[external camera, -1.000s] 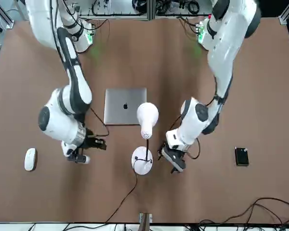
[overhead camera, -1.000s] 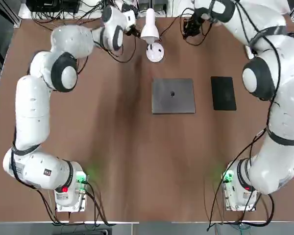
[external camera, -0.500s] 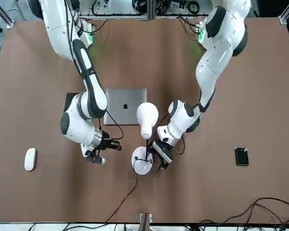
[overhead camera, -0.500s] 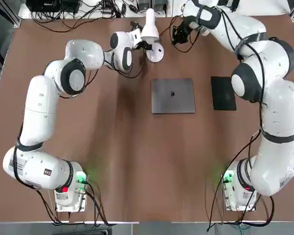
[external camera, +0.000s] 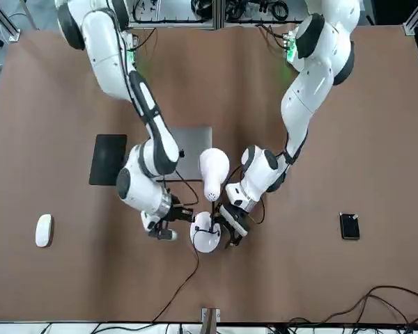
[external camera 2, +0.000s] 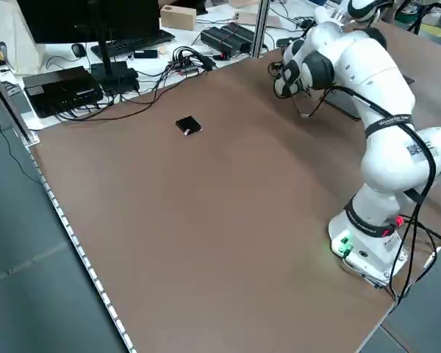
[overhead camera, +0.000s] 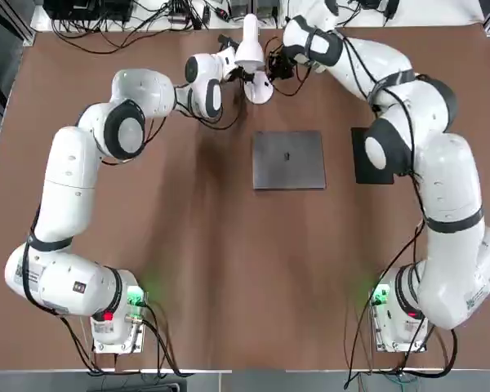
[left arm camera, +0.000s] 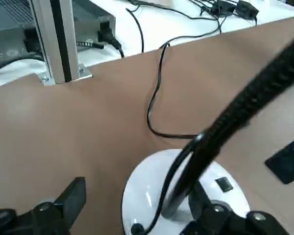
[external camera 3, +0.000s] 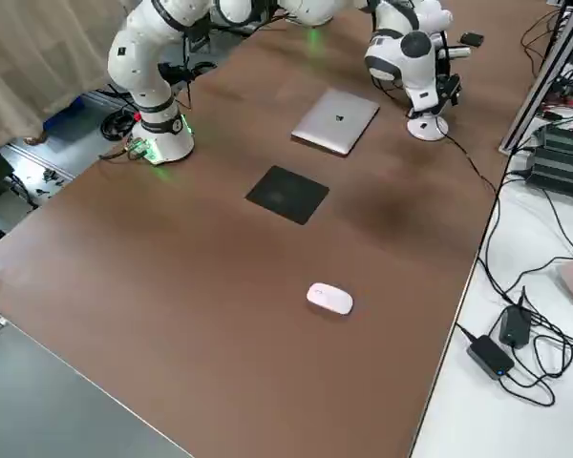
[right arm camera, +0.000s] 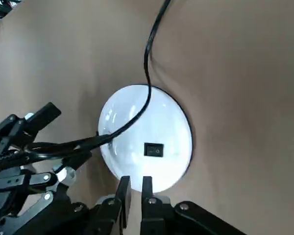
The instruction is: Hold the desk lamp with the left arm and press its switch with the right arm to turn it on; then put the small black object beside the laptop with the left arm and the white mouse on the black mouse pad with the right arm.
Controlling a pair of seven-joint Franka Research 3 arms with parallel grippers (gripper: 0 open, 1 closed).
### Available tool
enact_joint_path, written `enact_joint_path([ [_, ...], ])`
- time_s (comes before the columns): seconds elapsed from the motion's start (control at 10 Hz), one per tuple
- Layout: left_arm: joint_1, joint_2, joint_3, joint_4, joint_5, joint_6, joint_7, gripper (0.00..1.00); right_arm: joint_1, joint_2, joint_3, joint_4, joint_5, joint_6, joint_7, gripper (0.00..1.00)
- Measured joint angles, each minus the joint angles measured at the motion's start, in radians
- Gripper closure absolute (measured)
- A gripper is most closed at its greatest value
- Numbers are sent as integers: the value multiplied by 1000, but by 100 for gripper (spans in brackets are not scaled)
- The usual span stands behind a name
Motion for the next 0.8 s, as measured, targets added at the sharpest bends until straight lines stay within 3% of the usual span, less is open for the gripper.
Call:
enact_joint_path([
  [0.1,-8,3,-1,4,0,0,0,21,0,21,0,21,0,11,0,84],
  [0.3,-18,8,-1,11,0,0,0,23,-1,58,-3,57,0,32,0,87],
  [0.8,-19,15,-1,16,0,0,0,39,-14,74,-11,86,-46,22,-1,99],
])
